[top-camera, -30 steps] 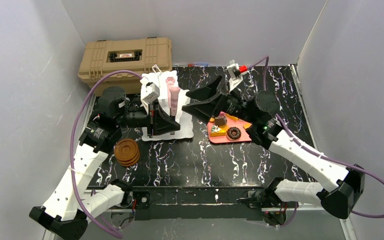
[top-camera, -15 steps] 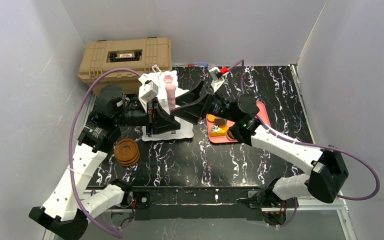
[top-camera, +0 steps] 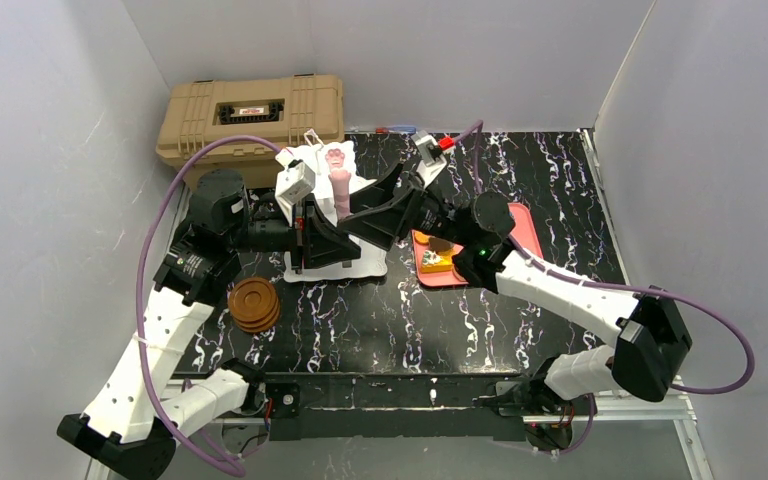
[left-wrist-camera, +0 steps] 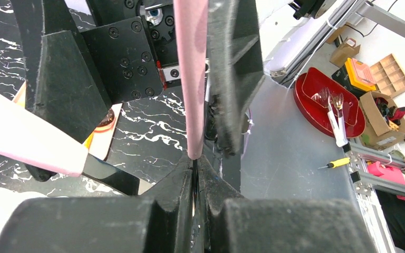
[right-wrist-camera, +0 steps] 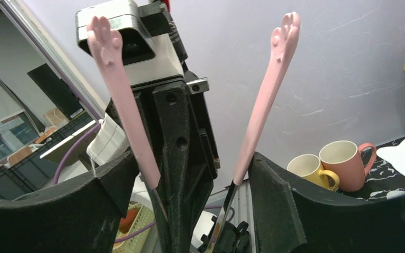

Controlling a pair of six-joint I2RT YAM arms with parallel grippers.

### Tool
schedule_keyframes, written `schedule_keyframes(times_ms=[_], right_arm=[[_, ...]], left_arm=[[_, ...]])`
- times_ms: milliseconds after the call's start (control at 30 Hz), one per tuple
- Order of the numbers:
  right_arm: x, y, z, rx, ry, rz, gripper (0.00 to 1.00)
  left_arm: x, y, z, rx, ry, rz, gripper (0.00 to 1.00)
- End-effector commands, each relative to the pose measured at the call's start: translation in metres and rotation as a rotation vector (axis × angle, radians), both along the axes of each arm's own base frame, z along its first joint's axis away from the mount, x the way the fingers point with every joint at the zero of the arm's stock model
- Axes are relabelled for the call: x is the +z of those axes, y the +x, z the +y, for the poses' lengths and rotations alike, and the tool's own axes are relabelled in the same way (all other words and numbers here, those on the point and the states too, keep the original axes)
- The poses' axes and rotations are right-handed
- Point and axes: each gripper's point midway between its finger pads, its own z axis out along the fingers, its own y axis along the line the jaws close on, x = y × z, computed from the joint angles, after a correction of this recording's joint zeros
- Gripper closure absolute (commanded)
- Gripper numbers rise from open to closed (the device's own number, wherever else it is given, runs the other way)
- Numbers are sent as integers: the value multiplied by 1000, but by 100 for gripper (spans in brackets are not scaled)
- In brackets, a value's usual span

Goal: Serve the afternoon tea
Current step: Adjust the clamp.

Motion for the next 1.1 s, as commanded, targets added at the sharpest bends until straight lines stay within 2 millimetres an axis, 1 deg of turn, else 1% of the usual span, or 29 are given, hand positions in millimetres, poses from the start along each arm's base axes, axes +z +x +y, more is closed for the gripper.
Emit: schedule_keyframes(times_ms=[0,67,167,300,333,400,467,533,600,700,800,867,967,1000,1067], right_arm=[[26,2,2,-32,52,-52,19],[25,4,3,-37,55,-41,20],[29,5,4,-41,70,-36,22],[33,11,7,-76,57,-45,31],[31,14,7,-95,44,-45,34],[29,19,5,-141,15,-52,37],[26,23,1,-180,-17,-60,39],[19,26,-2,-213,-60,-60,39],[13,28,-5,-232,-93,-61,39],[1,34,-11,-270,-151,-52,39],[-11,45,-20,-325,-229,-48,39],[-23,55,-29,-370,-312,-56,39],[-52,70,-49,-432,-483,-23,38],[-66,75,-58,-457,-556,-5,38],[-95,79,-75,-494,-701,35,38]], left_arm=[[14,-11,2,-36,-21,-25,100],[16,-12,2,-41,-23,-25,100],[13,-12,1,-45,-20,-17,100],[13,-12,2,-39,-19,-19,100],[13,-11,2,-34,-15,-18,91],[13,-11,3,-26,-1,-20,62],[13,-8,5,-2,14,-32,40],[13,-5,8,28,25,-52,32],[14,-2,10,63,28,-70,21],[17,-1,14,99,28,-94,8],[18,-2,19,122,55,-92,4],[17,-2,23,146,83,-83,3],[13,0,28,170,134,-93,2],[12,1,30,178,150,-89,2],[10,5,33,198,184,-70,2]])
